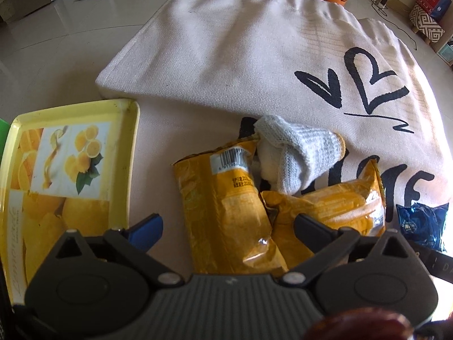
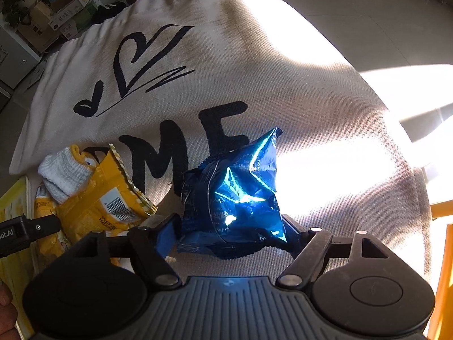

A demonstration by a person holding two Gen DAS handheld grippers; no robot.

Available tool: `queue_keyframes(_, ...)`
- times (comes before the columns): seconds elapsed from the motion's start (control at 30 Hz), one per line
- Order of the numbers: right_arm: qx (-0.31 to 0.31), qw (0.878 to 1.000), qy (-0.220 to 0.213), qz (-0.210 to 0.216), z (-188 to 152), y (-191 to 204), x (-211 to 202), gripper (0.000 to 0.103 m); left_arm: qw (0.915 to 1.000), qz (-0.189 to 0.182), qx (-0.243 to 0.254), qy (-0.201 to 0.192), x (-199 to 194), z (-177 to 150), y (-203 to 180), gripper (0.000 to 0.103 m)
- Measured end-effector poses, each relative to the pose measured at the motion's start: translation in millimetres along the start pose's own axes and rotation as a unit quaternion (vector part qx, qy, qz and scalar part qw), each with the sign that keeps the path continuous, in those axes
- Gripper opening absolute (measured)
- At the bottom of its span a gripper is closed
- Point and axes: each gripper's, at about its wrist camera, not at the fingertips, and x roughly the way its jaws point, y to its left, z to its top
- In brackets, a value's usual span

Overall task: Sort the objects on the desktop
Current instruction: 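Close the right tool on the blue foil pack and lift it, then close the left tool on a yellow chip bag while the right tool holds the blue pack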

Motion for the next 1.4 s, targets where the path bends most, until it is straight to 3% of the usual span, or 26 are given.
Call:
queue_keyframes(0.37,-0.039,0.999,-0.004,-0.019,-5,12,5,0.082,0.999,0.034,-0.026,0.012,23,5,3,0.102)
queue_keyframes(0.77,-0.079,0.995,-0.017,-0.054,-7,24,10,0.085,0.998,0.044,-0.04,0.021,38,8,4,0.103)
queue_keyframes(0.97,-0.08,0.995,-0.031,-0.051,-5,25,10,0.085,0.9978,0.065,-0.012,0.007,37,7,-6,0.102)
queue_keyframes(1.07,-0.076,0.995,-0.044,-0.043,-4,24,6,0.084,0.9981,0.062,-0.002,0.001,35,6,-11,0.093)
queue_keyframes(1.17,-0.073,0.995,-0.057,-0.036,-3,23,1,0.082,0.999,0.044,-0.002,0.002,33,6,-12,0.077)
queue_keyframes(1.4,-0.069,0.995,-0.065,-0.018,-2,21,-8,0.081,0.9986,0.051,0.008,-0.009,23,-2,-16,0.07)
